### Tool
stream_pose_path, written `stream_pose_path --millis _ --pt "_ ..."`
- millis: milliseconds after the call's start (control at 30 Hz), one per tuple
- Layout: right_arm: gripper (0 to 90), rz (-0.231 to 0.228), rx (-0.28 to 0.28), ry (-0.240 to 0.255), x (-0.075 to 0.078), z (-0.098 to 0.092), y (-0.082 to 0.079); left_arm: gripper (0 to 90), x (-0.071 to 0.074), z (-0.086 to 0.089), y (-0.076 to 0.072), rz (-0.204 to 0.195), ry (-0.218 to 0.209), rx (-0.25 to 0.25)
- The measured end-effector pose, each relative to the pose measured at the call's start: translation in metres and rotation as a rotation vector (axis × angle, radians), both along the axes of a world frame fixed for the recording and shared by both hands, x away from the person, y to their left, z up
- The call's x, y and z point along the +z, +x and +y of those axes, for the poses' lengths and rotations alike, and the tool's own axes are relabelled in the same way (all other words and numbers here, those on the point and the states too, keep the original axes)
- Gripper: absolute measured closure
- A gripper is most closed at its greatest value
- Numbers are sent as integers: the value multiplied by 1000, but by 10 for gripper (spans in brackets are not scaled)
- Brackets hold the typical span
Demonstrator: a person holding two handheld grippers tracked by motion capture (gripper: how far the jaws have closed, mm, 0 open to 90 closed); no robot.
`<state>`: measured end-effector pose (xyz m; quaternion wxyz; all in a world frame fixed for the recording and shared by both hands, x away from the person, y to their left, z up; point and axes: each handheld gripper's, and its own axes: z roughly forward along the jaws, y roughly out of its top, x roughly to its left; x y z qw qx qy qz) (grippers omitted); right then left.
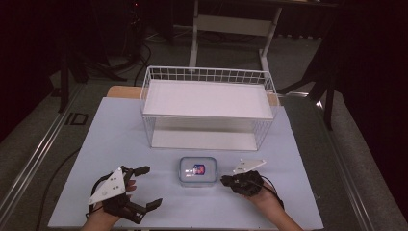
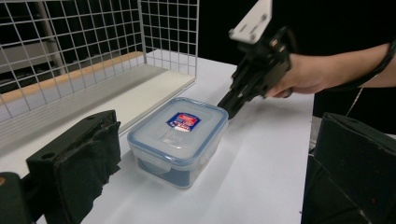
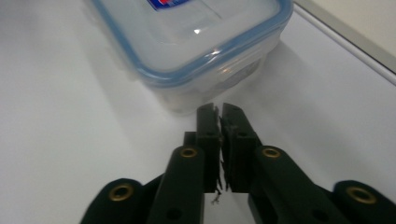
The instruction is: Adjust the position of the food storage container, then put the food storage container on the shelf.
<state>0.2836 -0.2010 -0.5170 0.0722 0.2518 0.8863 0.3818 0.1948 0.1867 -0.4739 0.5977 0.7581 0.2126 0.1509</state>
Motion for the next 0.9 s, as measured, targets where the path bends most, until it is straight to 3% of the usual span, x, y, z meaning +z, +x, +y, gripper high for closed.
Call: stream_pose_path --millis 33,100,133,167,200,267,400,533,633,700,733,767,800,833,900 --pt "770 0 0 0 0 0 0 14 0 0 0 3 -2 0" --pt "571 -12 2 28 9 -5 -8 14 -1 -1 1 9 2 3" --pt "571 -12 2 28 9 -5 -8 14 -1 -1 1 9 2 3" --pt "485 -12 -3 51 12 -7 -10 14 -2 -1 2 19 0 3" --pt "334 -10 -39 90 16 -11 -13 14 -3 -1 3 27 9 8" --pt "181 -59 -91 85 19 -12 -16 14 -4 -2 3 35 8 9" --pt "118 -85 -107 108 24 -13 -19 14 -6 -4 6 85 7 23" --pt "149 -117 -202 151 34 -16 -18 14 -8 -7 8 90 25 32" --pt "156 -102 -195 180 40 -18 -18 14 -5 -10 9 88 29 35" --pt "201 -135 -191 203 44 -20 -19 14 -3 -13 11 94 38 42" --pt "207 -130 -189 230 47 -21 -20 14 -1 -16 13 96 44 40" --pt "206 -61 -165 275 53 -24 -19 14 0 -18 14 97 55 39" --pt "207 -72 -162 276 55 -24 -19 14 4 -23 17 105 89 39" --pt "207 -72 -162 276 55 -24 -19 14 4 -23 17 105 89 39" --pt "203 -124 -173 245 61 -22 -20 14 7 -27 20 116 106 38"
